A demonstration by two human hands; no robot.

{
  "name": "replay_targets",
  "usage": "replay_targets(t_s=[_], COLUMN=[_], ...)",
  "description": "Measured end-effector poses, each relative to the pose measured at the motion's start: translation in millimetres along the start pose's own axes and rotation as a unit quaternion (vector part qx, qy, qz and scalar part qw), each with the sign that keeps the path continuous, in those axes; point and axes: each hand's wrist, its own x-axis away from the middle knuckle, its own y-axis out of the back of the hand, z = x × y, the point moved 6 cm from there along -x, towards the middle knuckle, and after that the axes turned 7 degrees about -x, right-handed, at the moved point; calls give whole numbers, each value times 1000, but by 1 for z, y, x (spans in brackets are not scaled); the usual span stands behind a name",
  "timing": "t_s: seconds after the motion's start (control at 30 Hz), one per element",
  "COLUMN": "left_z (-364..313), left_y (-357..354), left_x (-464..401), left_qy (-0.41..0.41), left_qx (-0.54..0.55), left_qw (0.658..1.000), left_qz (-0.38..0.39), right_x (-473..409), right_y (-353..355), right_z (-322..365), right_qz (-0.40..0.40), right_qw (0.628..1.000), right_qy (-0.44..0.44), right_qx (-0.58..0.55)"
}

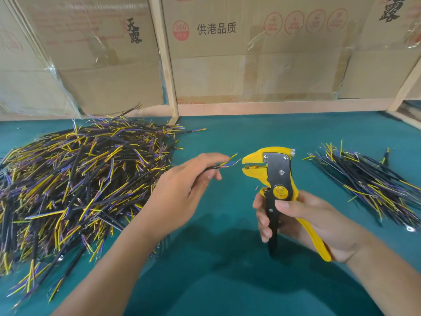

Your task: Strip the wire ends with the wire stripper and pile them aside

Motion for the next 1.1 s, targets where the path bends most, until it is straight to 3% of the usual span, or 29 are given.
replay_targets(t_s=[0.33,0.6,1.1], left_z=[-6,-12,-20], left_y=[-14,-10,-7], left_x=[1,0,-1], left_qy=[-5,-36,-52], left_qx=[66,-27,-51], left_qw=[997,998,996], left_qz=[31,37,45], right_x=[1,1,3], right_y=[-4,-4,-9], right_z=[1,1,-1], right_qz=[-2,-5,16], right_qw=[1000,1000,999], right_qy=[-5,-7,-32], right_qx=[-17,-14,-13])
